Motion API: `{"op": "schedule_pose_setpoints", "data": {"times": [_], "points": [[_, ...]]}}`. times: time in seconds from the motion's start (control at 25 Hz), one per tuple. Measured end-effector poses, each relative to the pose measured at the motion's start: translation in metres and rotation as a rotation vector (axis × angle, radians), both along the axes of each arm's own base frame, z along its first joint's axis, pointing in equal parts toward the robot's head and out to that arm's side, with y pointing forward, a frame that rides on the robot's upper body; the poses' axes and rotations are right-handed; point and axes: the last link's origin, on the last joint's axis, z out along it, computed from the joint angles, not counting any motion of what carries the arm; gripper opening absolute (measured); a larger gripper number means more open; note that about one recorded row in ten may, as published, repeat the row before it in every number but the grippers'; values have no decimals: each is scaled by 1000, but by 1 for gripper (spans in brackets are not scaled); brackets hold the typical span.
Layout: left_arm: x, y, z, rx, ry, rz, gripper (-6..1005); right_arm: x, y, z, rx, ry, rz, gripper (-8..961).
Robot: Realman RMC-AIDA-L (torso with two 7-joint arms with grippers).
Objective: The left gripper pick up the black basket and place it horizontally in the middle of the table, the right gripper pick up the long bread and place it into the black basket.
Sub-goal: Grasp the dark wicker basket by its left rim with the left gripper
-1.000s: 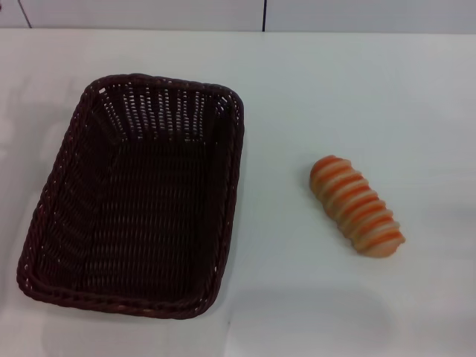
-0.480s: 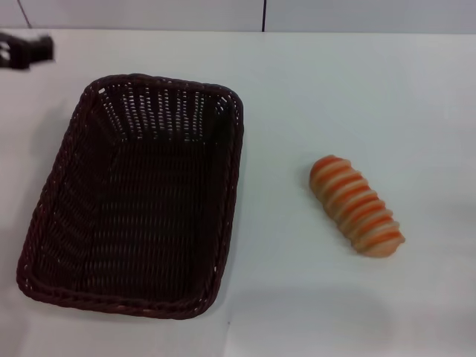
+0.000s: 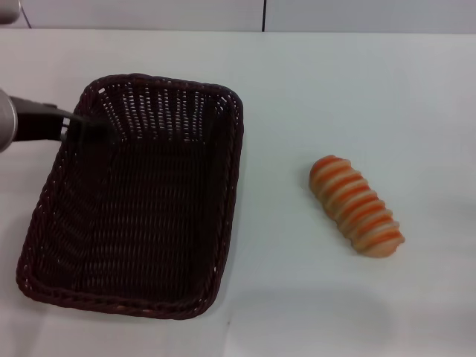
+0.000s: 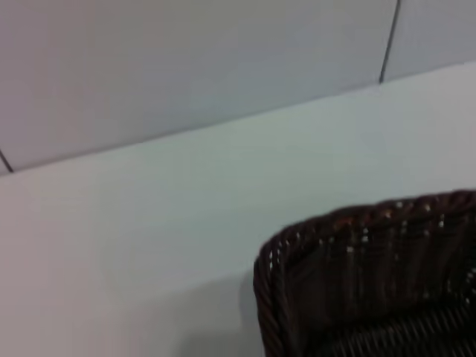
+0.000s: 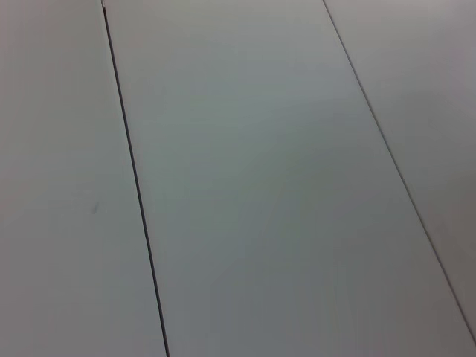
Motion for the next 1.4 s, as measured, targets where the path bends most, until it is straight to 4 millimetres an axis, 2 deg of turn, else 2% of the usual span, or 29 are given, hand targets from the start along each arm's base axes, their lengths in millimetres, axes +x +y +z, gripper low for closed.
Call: {"op": "schedule_pose_setpoints", "data": {"times": [0.6, 0.92, 1.2, 1.32, 1.4], "points": [[-29, 6, -17, -41, 7, 113, 770, 1, 3, 0, -15, -2, -3, 722], [-37, 5, -16, -63, 65, 158, 763, 1, 5, -1, -24, -2, -4, 722], [-38, 3, -17, -85, 88, 151, 491, 2, 4, -1, -26, -3, -5, 723], [-29, 2, -14, -107, 100, 86, 364, 2, 4, -1, -26, -3, -6, 723], [-25, 2, -15, -125, 105, 58, 338, 2, 3, -1, -25, -3, -7, 723]]}}
